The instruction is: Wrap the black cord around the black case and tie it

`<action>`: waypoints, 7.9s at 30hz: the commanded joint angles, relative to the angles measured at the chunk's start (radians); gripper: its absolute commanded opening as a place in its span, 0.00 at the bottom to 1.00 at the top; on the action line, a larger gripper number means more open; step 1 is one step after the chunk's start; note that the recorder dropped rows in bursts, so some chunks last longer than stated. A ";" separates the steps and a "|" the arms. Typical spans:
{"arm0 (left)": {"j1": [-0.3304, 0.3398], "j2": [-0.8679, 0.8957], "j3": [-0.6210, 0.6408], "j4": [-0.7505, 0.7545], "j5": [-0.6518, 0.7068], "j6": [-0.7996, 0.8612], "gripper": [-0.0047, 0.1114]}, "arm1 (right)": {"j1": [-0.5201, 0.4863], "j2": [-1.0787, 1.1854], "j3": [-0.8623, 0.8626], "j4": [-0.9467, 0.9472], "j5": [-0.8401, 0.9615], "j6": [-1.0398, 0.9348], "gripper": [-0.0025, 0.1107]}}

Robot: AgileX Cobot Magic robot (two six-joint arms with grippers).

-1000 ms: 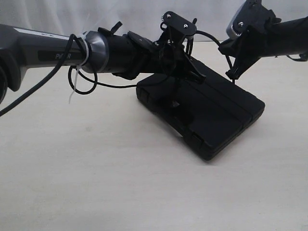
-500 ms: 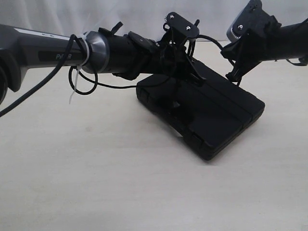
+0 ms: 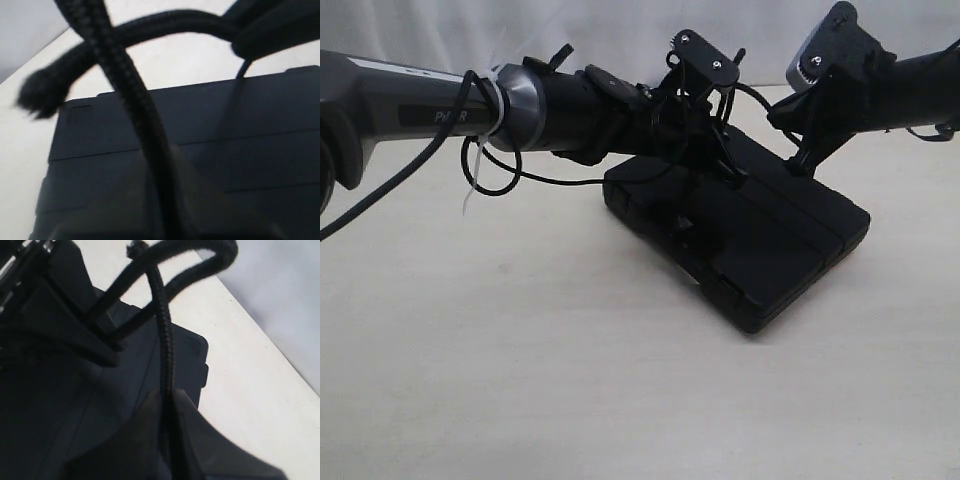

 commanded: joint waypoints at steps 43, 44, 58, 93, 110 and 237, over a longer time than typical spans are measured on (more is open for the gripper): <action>0.145 -0.080 -0.001 0.322 0.323 -0.089 0.68 | 0.002 0.000 0.005 0.021 0.021 -0.007 0.06; 0.150 -0.080 -0.001 0.319 0.323 -0.082 0.68 | 0.002 0.000 0.005 0.021 0.021 -0.007 0.06; 0.019 -0.147 -0.039 0.319 0.051 0.548 0.68 | 0.002 0.000 0.005 0.021 0.027 -0.015 0.06; -0.002 -0.108 -0.039 0.307 -0.016 0.512 0.04 | 0.002 -0.141 0.005 -0.166 -0.040 0.227 0.56; -0.007 -0.140 -0.039 0.309 0.029 0.512 0.04 | 0.123 0.035 0.000 -0.114 -0.372 0.164 0.43; -0.071 -0.293 0.179 0.290 -0.077 0.273 0.62 | -0.362 0.241 -0.067 0.020 -0.131 1.098 0.51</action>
